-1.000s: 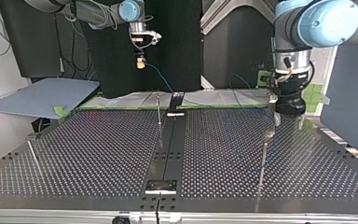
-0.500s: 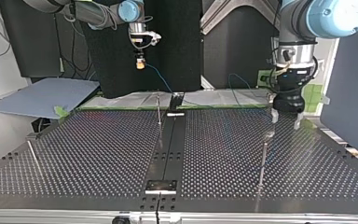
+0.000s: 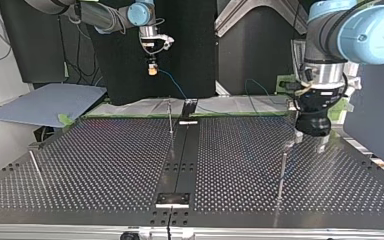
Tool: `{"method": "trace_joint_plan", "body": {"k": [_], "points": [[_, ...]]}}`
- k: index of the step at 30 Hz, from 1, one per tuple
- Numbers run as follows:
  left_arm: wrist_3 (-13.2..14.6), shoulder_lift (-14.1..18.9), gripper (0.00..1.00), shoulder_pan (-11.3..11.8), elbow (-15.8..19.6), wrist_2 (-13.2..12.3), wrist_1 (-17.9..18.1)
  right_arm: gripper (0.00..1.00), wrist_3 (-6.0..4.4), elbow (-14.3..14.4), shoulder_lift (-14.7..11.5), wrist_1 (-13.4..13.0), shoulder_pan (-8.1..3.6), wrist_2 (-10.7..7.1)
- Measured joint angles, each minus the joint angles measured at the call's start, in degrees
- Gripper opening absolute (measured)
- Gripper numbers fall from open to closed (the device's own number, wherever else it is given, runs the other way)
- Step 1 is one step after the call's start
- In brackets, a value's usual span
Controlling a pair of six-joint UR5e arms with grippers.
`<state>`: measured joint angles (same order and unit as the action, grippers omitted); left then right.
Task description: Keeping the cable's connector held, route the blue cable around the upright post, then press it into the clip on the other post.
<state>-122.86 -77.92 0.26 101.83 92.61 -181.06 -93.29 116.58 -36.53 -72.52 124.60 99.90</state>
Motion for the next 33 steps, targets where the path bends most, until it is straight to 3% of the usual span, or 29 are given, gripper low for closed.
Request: {"method": "trace_joint_plan", "body": {"k": [7, 19, 25, 33], "points": [[4.1, 0.1, 1.00, 0.2, -3.4, 3.6, -3.4, 0.00, 0.00, 0.0, 0.0, -0.1, 0.30, -0.74], [11.2, -2.1, 1.00, -2.7, -6.5, -0.1, -6.7, 0.00, 0.01, 0.0, 0.0, 0.0, 0.46, -1.77], [14.8, -4.1, 1.00, -4.5, -6.6, 0.7, -6.8, 0.00, 0.10, 0.0, 0.0, 0.2, 0.56, -1.80], [19.8, -4.6, 1.00, -5.7, -6.6, 3.9, -6.6, 0.00, 0.35, 0.0, 0.0, 0.4, 0.85, -1.81]]}}
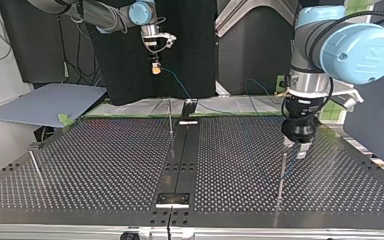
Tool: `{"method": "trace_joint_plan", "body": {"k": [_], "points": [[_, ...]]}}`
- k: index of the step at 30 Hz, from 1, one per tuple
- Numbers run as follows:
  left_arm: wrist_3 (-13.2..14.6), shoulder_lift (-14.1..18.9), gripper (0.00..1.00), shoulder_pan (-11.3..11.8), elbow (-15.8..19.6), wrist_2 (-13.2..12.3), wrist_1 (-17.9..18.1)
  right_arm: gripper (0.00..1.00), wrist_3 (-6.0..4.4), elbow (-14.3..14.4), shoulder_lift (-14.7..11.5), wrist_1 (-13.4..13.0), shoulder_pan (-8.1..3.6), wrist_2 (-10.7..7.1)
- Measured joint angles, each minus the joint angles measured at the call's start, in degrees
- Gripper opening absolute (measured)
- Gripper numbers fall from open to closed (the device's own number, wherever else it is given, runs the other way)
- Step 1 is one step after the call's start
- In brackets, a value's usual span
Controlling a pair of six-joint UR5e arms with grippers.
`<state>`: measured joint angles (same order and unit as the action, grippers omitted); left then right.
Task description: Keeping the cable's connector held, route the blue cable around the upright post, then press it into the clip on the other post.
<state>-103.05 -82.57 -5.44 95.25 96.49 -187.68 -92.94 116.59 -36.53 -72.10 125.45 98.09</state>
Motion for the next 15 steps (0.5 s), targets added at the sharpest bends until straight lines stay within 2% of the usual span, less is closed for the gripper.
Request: {"method": "trace_joint_plan", "body": {"k": [10, 15], "points": [[6.0, 0.0, 1.00, -0.2, 0.0, 1.3, 0.0, 0.00, 0.15, 0.0, 0.0, 0.0, 0.17, -0.08], [7.5, 0.0, 1.00, -0.4, 0.0, 2.7, -0.2, 0.00, 0.34, 0.0, 0.0, 0.0, 0.24, -0.09]]}}
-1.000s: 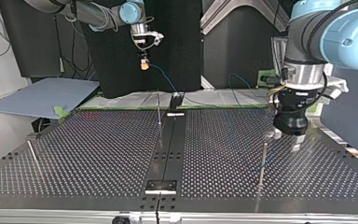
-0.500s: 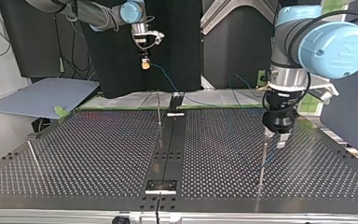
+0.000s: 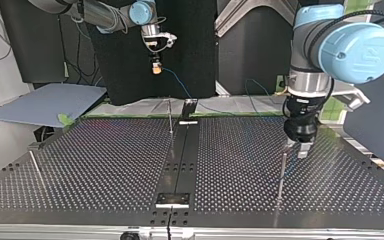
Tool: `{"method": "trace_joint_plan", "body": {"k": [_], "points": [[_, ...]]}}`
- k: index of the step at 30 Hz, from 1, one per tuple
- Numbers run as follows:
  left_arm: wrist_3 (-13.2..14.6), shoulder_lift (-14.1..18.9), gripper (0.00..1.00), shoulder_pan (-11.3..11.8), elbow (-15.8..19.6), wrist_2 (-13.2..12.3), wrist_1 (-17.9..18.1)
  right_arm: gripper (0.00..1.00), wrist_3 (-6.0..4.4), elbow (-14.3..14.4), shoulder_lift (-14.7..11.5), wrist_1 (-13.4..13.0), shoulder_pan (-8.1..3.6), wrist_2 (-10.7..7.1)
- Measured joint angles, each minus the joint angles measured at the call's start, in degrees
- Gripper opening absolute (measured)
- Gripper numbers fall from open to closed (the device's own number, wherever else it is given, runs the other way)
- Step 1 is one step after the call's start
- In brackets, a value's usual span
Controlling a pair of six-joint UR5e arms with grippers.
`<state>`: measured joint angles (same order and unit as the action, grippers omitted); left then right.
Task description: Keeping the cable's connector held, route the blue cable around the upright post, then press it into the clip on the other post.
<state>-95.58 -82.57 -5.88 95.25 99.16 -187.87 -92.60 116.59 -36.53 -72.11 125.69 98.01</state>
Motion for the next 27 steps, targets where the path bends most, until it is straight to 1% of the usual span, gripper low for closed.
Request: {"method": "trace_joint_plan", "body": {"k": [3, 8, 19, 27], "points": [[0.1, 0.0, 1.00, -0.2, 0.0, 1.4, 0.0, 0.00, 0.03, 0.0, 0.0, 0.0, 0.03, 0.00], [0.1, 0.0, 1.00, -0.6, 0.0, 2.1, -0.1, 0.00, 0.10, 0.0, 0.0, -0.1, 0.14, 0.00], [-0.3, -0.1, 1.00, -1.0, 0.0, 2.0, -0.1, 0.00, 0.12, 0.0, 0.0, -0.1, 0.26, 0.00], [-1.6, -0.7, 1.00, -1.2, 0.0, 1.3, -0.4, 0.00, 0.13, 0.0, 0.0, -0.3, 0.26, -0.05]]}}
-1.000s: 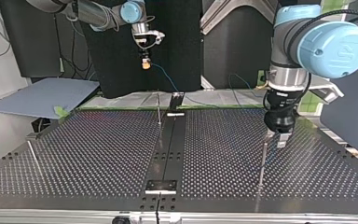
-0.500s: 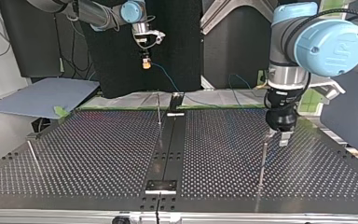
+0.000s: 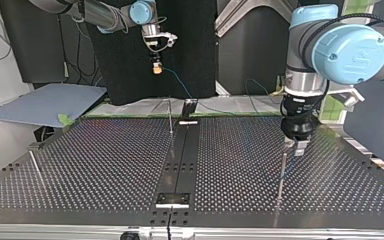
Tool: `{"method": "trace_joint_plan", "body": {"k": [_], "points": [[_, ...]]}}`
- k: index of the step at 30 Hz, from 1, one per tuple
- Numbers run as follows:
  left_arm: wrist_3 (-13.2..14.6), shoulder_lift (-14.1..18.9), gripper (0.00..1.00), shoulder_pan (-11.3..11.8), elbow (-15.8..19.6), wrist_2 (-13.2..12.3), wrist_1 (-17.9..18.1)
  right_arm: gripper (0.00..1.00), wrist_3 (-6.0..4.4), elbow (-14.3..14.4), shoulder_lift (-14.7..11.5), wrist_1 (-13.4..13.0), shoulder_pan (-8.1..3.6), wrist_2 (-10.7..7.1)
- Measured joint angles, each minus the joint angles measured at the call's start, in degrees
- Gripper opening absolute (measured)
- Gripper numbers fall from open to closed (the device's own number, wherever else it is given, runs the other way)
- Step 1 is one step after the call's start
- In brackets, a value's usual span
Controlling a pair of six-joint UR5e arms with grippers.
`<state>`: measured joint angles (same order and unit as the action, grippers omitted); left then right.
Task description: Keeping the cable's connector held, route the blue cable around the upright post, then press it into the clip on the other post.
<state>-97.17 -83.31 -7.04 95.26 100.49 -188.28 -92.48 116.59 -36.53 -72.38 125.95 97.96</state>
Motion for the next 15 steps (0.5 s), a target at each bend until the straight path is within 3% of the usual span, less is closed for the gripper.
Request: {"method": "trace_joint_plan", "body": {"k": [15], "points": [[-0.6, -0.7, 1.00, 0.0, 0.0, 2.5, -1.2, 0.00, 0.13, 0.0, 0.0, -0.3, 0.04, -0.48]]}}
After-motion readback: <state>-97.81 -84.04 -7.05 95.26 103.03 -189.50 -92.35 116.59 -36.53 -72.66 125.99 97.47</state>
